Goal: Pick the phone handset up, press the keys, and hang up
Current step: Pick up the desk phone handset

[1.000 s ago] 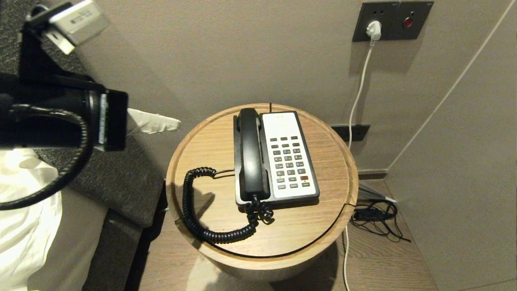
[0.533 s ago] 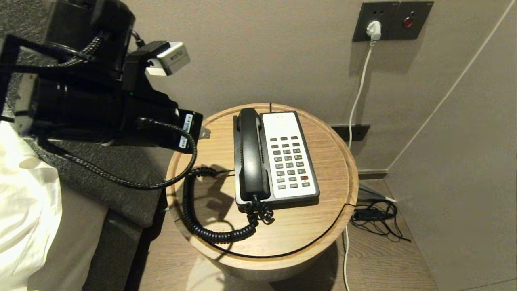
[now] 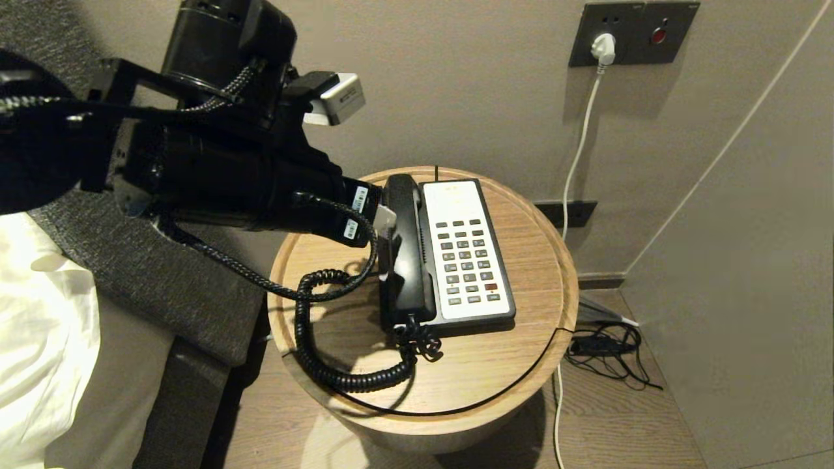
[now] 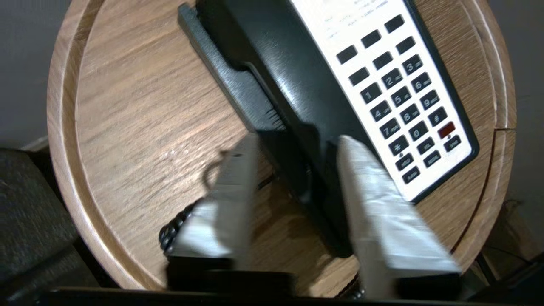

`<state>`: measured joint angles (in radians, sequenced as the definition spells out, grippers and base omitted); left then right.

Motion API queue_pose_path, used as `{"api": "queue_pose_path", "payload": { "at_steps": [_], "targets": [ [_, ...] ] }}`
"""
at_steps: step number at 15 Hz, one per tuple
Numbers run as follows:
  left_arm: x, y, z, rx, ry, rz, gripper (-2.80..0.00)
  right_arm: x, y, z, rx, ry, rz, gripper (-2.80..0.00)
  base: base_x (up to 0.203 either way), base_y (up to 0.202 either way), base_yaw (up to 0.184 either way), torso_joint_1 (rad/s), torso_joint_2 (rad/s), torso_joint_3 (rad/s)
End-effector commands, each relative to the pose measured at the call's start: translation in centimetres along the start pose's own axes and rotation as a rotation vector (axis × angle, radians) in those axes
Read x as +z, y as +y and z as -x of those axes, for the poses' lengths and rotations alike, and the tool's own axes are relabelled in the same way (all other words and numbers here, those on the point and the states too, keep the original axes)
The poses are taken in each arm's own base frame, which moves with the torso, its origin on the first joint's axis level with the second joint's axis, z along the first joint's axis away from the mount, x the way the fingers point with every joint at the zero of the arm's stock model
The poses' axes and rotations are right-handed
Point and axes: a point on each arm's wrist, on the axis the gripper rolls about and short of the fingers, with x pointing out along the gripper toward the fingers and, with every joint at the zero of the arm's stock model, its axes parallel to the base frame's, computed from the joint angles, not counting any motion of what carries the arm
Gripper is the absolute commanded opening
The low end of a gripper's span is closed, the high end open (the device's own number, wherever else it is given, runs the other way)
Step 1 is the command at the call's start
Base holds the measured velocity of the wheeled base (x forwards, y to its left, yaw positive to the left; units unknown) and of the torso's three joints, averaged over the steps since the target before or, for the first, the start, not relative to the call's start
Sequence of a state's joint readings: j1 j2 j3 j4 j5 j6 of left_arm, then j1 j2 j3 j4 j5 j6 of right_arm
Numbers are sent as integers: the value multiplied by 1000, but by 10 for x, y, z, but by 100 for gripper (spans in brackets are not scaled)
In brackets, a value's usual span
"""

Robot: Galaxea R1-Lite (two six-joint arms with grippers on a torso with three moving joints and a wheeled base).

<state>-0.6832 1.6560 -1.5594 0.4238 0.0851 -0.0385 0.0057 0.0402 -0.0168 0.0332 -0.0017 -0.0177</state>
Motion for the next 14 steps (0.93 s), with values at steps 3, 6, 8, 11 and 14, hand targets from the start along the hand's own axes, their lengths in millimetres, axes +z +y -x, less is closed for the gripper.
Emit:
{"api": "queue_pose_path", "payload": {
  "at_steps": [3, 6, 8, 11, 14],
  "targets": [
    [0, -20, -10, 9, 15, -35, 0, 0, 0, 0, 1, 2, -1, -280, 0, 0, 0, 0, 0, 0],
    [-3, -27, -18, 122, 31, -58, 0, 0, 0, 0, 1, 1, 0, -280, 0, 0, 0, 0, 0, 0],
    [-6, -27, -18, 142, 46, -64, 0, 0, 0, 0, 1, 0, 1, -280, 0, 0, 0, 0, 0, 0],
    [-3, -27, -12, 188, 51, -65, 0, 0, 0, 0, 1, 2, 0, -280, 0, 0, 0, 0, 0, 0],
    [5, -34, -9, 245, 10, -25, 0, 0, 0, 0, 1, 2, -1, -280, 0, 0, 0, 0, 0, 0]
  ]
}}
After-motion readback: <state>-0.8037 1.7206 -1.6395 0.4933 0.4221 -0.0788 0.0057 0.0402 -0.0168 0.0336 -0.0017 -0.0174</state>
